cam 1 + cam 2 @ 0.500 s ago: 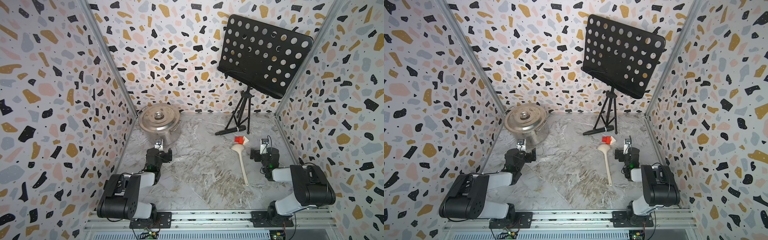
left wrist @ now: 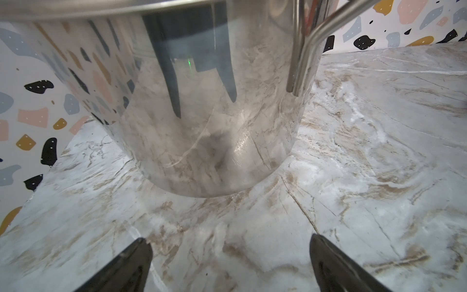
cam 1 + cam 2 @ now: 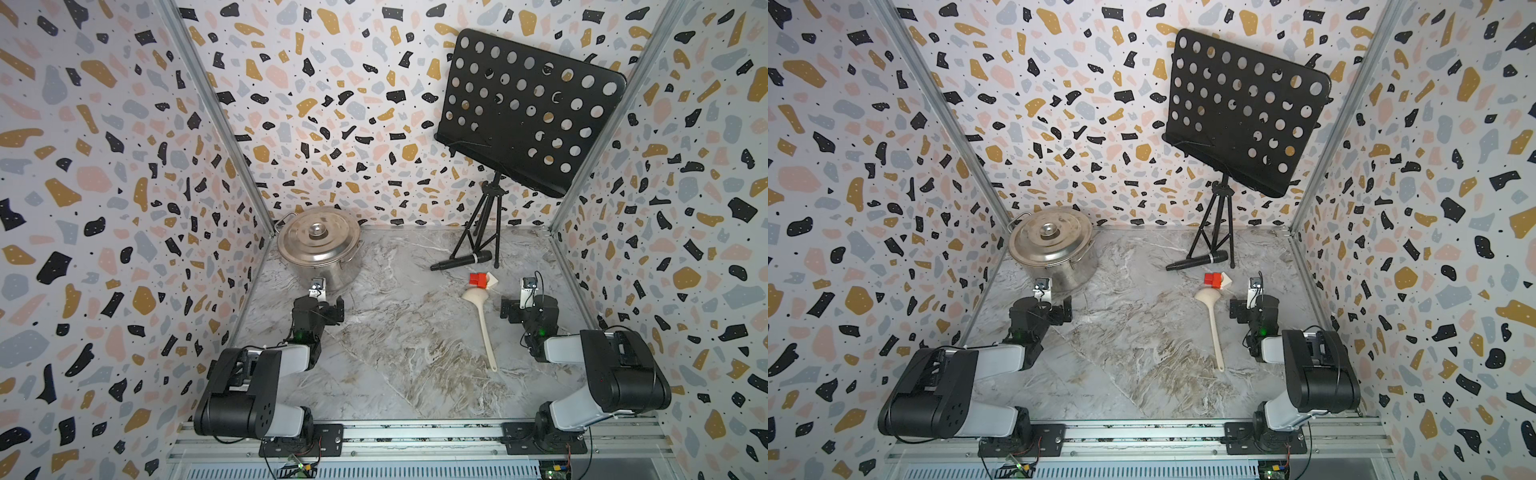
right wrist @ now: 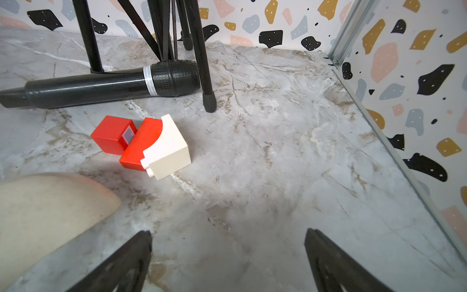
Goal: Stir the soup with a spoon
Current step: Move the pan to the center of the board.
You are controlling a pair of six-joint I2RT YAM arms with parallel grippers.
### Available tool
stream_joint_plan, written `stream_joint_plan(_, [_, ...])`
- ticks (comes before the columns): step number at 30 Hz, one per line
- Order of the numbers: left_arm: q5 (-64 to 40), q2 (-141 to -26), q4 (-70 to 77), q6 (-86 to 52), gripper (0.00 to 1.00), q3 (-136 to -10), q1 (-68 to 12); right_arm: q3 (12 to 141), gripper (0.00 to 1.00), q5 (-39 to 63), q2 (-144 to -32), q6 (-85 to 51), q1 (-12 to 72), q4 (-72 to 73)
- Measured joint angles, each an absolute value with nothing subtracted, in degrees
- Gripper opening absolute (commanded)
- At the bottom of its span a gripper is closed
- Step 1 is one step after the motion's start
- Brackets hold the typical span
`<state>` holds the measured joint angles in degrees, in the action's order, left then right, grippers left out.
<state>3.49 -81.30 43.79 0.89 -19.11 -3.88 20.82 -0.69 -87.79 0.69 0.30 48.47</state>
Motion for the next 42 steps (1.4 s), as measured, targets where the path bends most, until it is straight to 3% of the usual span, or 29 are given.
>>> stream_joint_plan(9, [4.2, -81.2, 43.4, 0.6, 0.99, -19.2, -3.9, 20.8, 1.00, -0.9, -87.7, 0.7, 0.3, 48.5])
stream_joint_plan(14, [9.5, -75.6, 29.6, -1.5, 0.99, -24.7, -3.9, 19.5, 0.91, -3.4, -81.7, -0.1, 0.3, 45.1])
stream_joint_plan(20, [13.8, -62.1, 14.6, -11.8, 1.00, -31.0, -3.9, 23.2, 0.80, -5.4, -63.7, -4.8, 0.3, 26.4])
stream_joint_plan(26, [15.6, -56.1, -6.1, -23.8, 1.00, -37.8, -3.9, 33.5, 0.70, -3.9, -55.0, -13.0, 1.8, 2.2])
stream_joint_plan(34, [10.6, -59.4, -34.8, -24.8, 1.00, -57.9, -4.4, 53.3, 0.59, 7.3, -64.8, -27.0, 13.7, -17.6])
stream_joint_plan(42, [5.7, -53.1, -48.9, -27.2, 0.99, -62.5, -4.4, 66.2, 0.59, 17.5, -83.9, -41.9, 27.4, -15.8])
